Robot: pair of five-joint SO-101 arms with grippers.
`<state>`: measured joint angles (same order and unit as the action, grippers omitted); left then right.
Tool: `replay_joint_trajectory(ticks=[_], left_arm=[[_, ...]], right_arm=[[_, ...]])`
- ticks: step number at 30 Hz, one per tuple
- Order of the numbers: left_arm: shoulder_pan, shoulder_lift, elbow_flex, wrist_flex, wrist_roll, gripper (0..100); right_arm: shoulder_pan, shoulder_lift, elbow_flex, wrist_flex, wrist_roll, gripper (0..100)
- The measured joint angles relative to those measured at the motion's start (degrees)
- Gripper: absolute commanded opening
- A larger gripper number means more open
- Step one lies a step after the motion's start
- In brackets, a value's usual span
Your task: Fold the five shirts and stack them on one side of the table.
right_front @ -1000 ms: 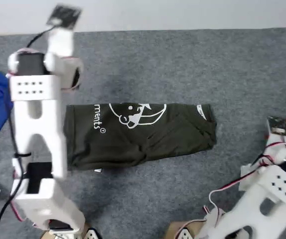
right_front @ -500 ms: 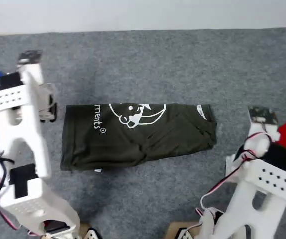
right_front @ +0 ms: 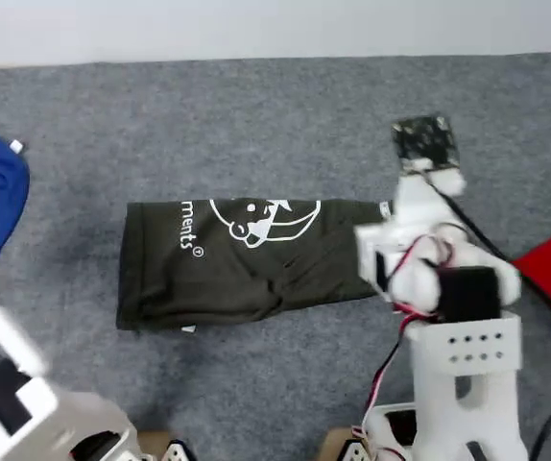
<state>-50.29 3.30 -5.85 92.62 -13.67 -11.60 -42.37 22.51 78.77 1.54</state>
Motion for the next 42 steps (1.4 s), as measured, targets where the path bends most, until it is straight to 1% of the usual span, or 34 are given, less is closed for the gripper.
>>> replay_joint_trajectory(ticks=[4,10,15,19,23,26,28,32,33,37,42], left_arm=[[-4.9,-0.2,1.9,0.0,-1.7,10],[-10.8,-0.2,6.8,-1.9,-3.3,10],[-14.1,-0.2,9.3,-3.3,-3.5,10],[-14.4,-0.2,12.5,-4.5,-3.7,10],[-14.5,-0.2,17.0,-8.3,-3.7,10],[-14.7,-0.2,19.8,-9.5,-3.4,10],[-14.7,-0.2,21.3,-10.3,-3.6,10],[-14.8,-0.2,23.4,-12.0,-3.5,10],[-15.0,-0.2,23.6,-12.0,-3.7,10],[-16.2,-0.2,23.6,-12.0,-3.6,10],[-17.4,-0.2,23.6,-12.2,-3.4,10]], right_arm=[[-9.1,6.6,-0.4,-2.2,-4.5,9.5],[-16.5,22.2,-12.2,-2.4,-10.3,9.5],[-22.3,38.4,-26.8,0.4,-14.1,9.4],[-26.0,51.6,-39.6,3.6,-18.2,9.5],[-30.5,64.4,-53.8,7.3,-19.3,9.5],[-33.6,72.8,-64.7,8.0,-19.8,10.0],[-35.3,78.2,-71.8,8.0,-20.6,13.8],[-38.6,88.4,-83.4,10.1,-23.6,28.2],[-39.4,90.7,-85.9,10.6,-24.4,29.9],[-42.3,98.3,-94.0,11.1,-26.4,30.2],[-44.7,104.7,-99.4,10.5,-26.5,30.2]])
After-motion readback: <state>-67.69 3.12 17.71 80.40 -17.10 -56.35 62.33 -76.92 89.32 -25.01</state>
